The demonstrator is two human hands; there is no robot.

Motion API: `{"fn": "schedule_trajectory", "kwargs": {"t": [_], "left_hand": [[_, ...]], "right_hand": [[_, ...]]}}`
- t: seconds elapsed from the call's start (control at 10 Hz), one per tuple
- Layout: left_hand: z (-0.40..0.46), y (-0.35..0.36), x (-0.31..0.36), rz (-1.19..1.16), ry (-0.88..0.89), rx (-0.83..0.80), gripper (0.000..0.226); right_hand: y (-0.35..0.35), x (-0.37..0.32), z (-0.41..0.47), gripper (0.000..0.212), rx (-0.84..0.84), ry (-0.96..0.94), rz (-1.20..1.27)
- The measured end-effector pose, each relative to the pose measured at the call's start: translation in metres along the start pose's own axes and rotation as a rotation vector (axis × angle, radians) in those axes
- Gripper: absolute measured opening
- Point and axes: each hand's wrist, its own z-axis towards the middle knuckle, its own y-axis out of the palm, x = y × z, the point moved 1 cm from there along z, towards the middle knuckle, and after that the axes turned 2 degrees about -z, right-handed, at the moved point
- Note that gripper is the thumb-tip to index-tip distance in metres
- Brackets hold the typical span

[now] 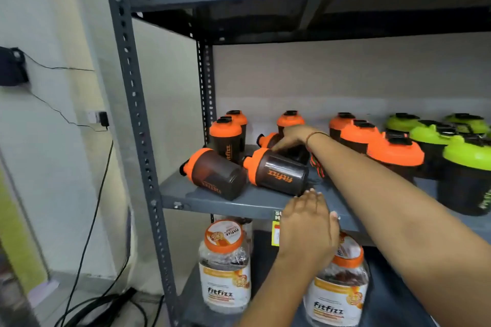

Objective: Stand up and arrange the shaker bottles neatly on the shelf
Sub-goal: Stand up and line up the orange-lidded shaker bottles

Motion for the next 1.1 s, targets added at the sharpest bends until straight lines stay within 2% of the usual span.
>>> {"fn": "schedule_trajectory", "kwargs": {"t": [0.1, 0.3, 0.5, 0.6, 0.7, 0.8, 0.9, 1.0, 1.1], "left_hand": [[0.001, 0.004, -0.003, 0.003, 0.01, 0.005, 0.055], [0.0, 0.005, -0.003, 0.006, 0.017, 0.018, 0.054], [-0.002, 0.001, -0.001, -0.005, 0.006, 0.02, 0.05], [-0.003, -0.001, 0.001, 0.012, -0.003, 0.027, 0.048], [-0.002, -0.002, 0.002, 0.013, -0.012, 0.031, 0.048], [-0.002, -0.002, 0.003, 0.023, -0.013, 0.031, 0.049], [-0.002, -0.003, 0.003, 0.01, -0.012, 0.03, 0.051], [-0.001, -0.003, 0.003, 0.01, -0.014, 0.033, 0.052], [-0.001, -0.002, 0.003, -0.002, -0.013, 0.013, 0.054]], "right_hand": [[0.003, -0.001, -0.001, 0.065, -0.003, 0.021, 0.182], [0.008, 0.012, -0.001, 0.066, -0.015, 0.045, 0.389], [0.01, 0.029, 0.002, 0.066, 0.016, -0.04, 0.535], [0.01, 0.04, 0.0, 0.061, 0.131, 0.023, 0.664], [0.015, 0.054, 0.004, 0.071, 0.247, 0.069, 0.868], [0.022, 0.064, 0.004, 0.093, 0.378, 0.077, 0.964], [0.031, 0.069, -0.007, 0.099, 0.46, 0.108, 0.928], [0.04, 0.071, -0.009, 0.094, 0.456, 0.133, 0.896], [0.049, 0.068, -0.006, 0.101, 0.429, 0.151, 0.871]]}}
